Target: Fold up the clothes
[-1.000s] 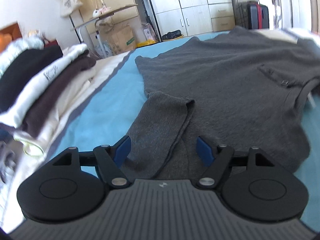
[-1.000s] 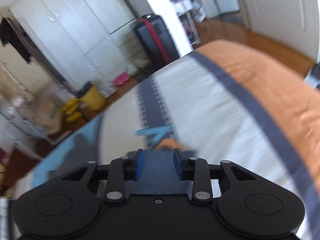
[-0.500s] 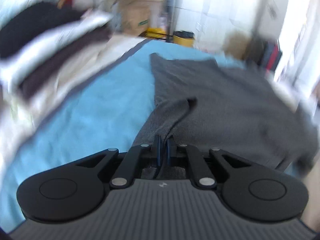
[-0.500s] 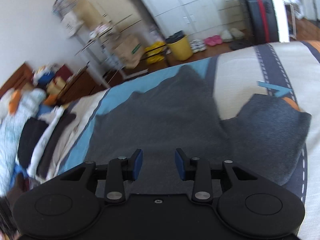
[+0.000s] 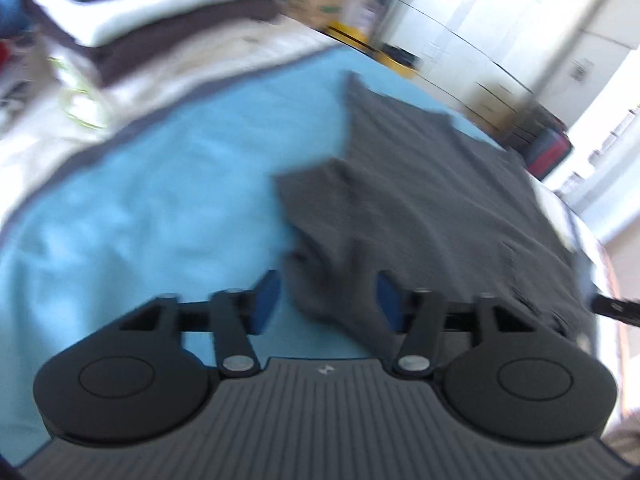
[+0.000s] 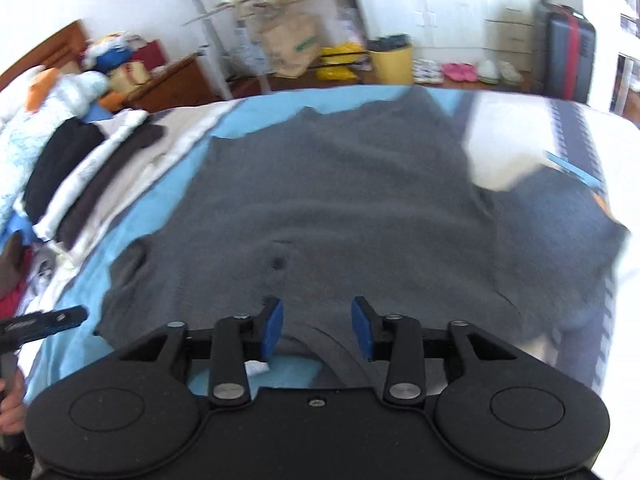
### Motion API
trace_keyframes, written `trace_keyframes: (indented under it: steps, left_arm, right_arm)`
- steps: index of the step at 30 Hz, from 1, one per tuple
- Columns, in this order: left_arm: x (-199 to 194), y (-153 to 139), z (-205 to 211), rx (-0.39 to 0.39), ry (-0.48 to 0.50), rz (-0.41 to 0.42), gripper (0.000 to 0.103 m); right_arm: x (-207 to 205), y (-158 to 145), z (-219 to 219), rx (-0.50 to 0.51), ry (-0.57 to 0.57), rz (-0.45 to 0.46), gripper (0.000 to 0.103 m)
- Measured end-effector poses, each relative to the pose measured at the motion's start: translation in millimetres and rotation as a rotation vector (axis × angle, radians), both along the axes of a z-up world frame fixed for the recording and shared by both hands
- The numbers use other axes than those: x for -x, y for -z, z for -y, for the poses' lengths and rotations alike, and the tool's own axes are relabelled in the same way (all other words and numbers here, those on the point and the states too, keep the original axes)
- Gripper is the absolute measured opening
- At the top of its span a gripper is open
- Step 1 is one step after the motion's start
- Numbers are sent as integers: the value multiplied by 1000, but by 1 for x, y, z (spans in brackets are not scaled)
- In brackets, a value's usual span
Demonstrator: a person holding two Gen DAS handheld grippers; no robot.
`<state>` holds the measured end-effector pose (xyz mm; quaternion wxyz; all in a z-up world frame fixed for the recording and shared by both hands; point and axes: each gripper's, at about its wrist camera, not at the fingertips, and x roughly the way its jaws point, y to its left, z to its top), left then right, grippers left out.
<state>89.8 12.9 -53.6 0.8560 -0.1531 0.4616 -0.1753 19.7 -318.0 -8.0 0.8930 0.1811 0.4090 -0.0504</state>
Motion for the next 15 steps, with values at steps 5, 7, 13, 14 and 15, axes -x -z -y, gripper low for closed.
trace_keyframes:
  steps: [5,7,13,14,15]
  left_arm:
    - [8,15,34,70,126,-118,72]
    - [10,20,44,102,171,-130,71]
    - [17,22,65,227,220,-87,71]
    - [16,25,70,224,209,-82,60]
    - [18,24,73,205,198,-62,41]
  right_arm:
    - [30,28,35,-267,144,-82,52]
    - [27,39,45,-362,181,-116,54]
    - [-3,65,45,-327,186,-187,49]
    - [-6,61,41,-286,164,-163,15]
    - [-9,56,37,-246,146,-151,13]
